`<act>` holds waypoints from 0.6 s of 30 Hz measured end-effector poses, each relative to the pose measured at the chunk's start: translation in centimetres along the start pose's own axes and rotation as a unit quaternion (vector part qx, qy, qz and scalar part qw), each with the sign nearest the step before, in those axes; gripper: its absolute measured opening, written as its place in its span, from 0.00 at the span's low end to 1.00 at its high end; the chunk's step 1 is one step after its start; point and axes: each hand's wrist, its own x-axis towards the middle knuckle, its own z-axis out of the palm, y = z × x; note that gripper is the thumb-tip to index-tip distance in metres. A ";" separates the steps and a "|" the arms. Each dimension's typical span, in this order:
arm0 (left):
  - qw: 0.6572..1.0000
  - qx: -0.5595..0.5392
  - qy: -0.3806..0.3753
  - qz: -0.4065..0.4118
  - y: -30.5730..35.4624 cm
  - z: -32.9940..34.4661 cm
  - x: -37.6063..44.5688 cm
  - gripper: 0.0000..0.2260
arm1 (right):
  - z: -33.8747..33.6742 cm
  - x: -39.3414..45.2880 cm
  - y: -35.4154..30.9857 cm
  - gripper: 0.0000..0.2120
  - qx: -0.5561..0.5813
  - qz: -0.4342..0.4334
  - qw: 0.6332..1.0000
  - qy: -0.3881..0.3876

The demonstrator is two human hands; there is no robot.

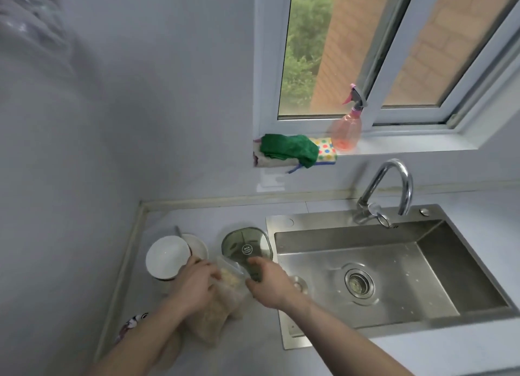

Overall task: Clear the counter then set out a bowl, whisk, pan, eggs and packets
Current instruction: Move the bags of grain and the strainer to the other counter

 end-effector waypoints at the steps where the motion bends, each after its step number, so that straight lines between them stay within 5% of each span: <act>1: 1.000 0.004 -0.002 0.005 -0.2 -0.2 0.1 0.10 | 0.5 0.7 -0.1 0.26 -0.005 0.003 1.000 0.005; 9: 0.999 -0.014 -0.008 0.040 -2.5 -0.7 -0.9 0.03 | 3.3 3.2 -1.5 0.04 -0.020 0.039 0.998 0.038; 18: 0.996 -0.061 -0.005 0.067 -4.1 -1.0 -2.6 0.12 | 4.7 -1.0 -0.7 0.11 0.053 0.042 0.993 0.093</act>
